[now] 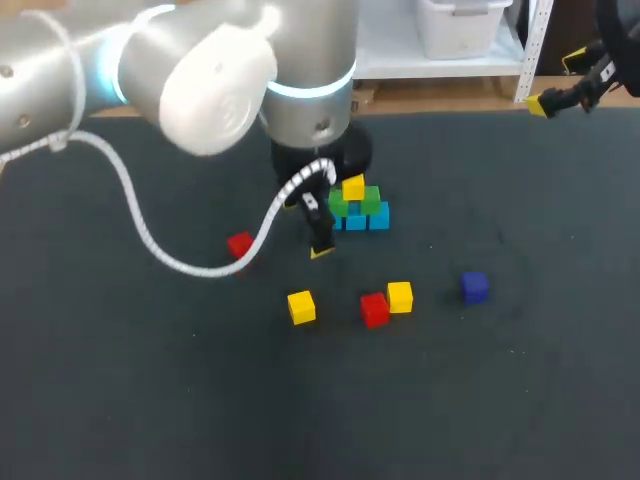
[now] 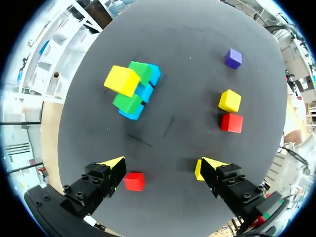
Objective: Place the blue cubes, place green cubes on the blue cubes, place the yellow cubes on the green cubes, then place the red cubes on the yellow cubes, and place purple cube on the red cubes.
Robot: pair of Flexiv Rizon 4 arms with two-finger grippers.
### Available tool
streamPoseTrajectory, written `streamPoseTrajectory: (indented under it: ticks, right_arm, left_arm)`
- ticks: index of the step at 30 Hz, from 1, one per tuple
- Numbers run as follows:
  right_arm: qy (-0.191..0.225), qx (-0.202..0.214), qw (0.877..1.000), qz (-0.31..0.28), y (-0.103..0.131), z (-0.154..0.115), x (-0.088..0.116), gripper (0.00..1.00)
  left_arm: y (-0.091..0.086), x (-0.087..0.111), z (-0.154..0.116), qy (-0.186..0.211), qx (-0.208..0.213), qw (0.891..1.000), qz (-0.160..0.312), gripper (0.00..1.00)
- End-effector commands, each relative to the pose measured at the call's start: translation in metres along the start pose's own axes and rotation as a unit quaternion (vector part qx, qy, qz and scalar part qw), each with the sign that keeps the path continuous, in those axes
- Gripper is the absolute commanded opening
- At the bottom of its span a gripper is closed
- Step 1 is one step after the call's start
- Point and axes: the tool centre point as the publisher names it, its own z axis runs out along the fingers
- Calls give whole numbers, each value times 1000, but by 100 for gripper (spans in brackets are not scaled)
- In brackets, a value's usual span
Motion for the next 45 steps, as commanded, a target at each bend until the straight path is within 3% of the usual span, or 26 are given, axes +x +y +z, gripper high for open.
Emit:
streamPoseTrajectory:
  ticks: [1,13,19,26,31,43,45]
  right_arm:
    - [0,2,1000,0,1,0,0,100]
    - [0,2,1000,0,1,0,0,100]
    - [0,2,1000,0,1,0,0,100]
    - [0,2,1000,0,1,0,0,100]
    - [0,2,1000,0,1,0,0,100]
    - [0,2,1000,0,1,0,0,100]
    - [0,2,1000,0,1,0,0,100]
  left_arm:
    - [-12,15,4,-96,-26,995,11,100]
    - [-47,37,15,-97,28,991,90,100]
    - [-52,40,21,-86,55,988,118,100]
    - [-64,36,25,-59,79,988,123,100]
    - [-71,34,33,-44,74,989,123,100]
    - [-65,34,53,-32,86,989,113,100]
    - [-63,36,57,-26,89,990,110,94]
